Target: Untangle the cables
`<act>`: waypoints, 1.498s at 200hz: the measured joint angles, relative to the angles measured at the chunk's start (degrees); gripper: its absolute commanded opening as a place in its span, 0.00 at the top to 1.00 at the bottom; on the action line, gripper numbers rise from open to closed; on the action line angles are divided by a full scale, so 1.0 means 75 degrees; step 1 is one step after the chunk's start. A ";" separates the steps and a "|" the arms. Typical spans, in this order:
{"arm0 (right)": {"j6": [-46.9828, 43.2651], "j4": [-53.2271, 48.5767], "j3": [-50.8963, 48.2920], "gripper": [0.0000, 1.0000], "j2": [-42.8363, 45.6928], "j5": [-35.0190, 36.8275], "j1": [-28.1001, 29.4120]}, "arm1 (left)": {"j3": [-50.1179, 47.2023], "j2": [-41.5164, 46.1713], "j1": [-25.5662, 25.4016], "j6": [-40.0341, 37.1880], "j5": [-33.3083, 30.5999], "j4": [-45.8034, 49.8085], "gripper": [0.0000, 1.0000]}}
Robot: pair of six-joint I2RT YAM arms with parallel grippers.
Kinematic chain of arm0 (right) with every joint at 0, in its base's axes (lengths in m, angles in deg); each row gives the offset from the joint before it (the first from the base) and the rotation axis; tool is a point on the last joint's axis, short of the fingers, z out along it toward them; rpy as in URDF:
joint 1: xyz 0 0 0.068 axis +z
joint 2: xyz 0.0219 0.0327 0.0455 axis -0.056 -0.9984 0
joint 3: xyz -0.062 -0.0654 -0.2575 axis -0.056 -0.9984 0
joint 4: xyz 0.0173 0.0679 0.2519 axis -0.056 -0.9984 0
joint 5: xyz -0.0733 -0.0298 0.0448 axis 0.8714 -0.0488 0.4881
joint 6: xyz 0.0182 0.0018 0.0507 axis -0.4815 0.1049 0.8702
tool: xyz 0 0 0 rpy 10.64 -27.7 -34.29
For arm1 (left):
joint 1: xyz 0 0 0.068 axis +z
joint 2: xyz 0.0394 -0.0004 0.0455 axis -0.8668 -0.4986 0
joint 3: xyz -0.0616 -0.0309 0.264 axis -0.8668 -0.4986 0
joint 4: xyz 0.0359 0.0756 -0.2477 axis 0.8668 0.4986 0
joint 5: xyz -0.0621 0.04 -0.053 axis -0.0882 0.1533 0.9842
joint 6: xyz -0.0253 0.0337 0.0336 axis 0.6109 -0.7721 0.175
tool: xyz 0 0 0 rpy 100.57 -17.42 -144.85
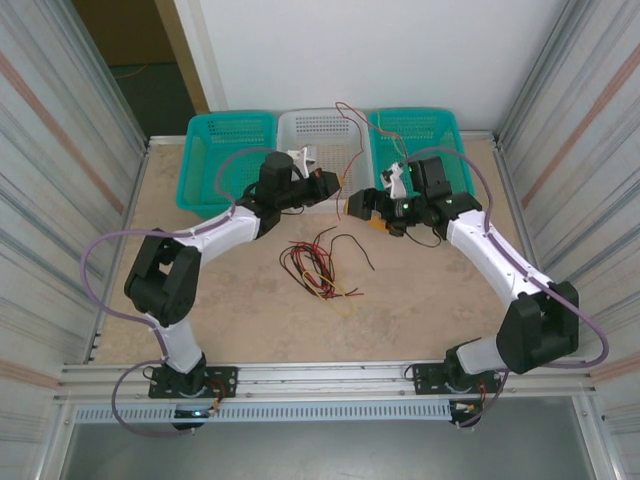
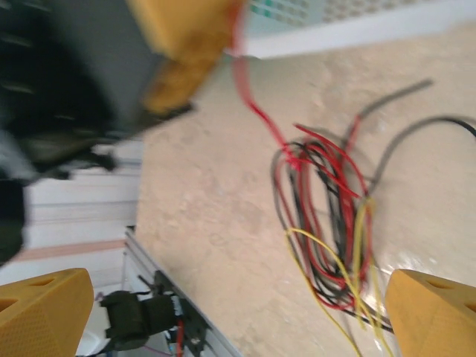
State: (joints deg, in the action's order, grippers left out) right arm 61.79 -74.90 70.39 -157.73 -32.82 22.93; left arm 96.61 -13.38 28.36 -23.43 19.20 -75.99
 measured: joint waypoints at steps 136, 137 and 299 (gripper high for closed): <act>-0.0629 -0.2229 0.0265 0.01 0.2906 0.4234 -0.3401 | -0.0659 0.0047 0.1335 0.1475 -0.0434 0.0801 1.00; -0.0627 -0.2229 0.0271 0.01 0.2984 0.4246 -0.3439 | -0.0656 0.0047 0.1332 0.1475 -0.0434 0.0810 1.00; -0.0452 -0.2159 0.0662 0.00 0.3727 0.3818 -0.2970 | 0.1259 -0.0323 0.0283 0.0831 -0.0527 0.2439 1.00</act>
State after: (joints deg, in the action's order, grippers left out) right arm 58.40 -91.10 75.35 -129.77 -4.19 0.66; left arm 106.05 -15.81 30.48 -17.21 15.24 -57.70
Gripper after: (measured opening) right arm 0.997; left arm 0.057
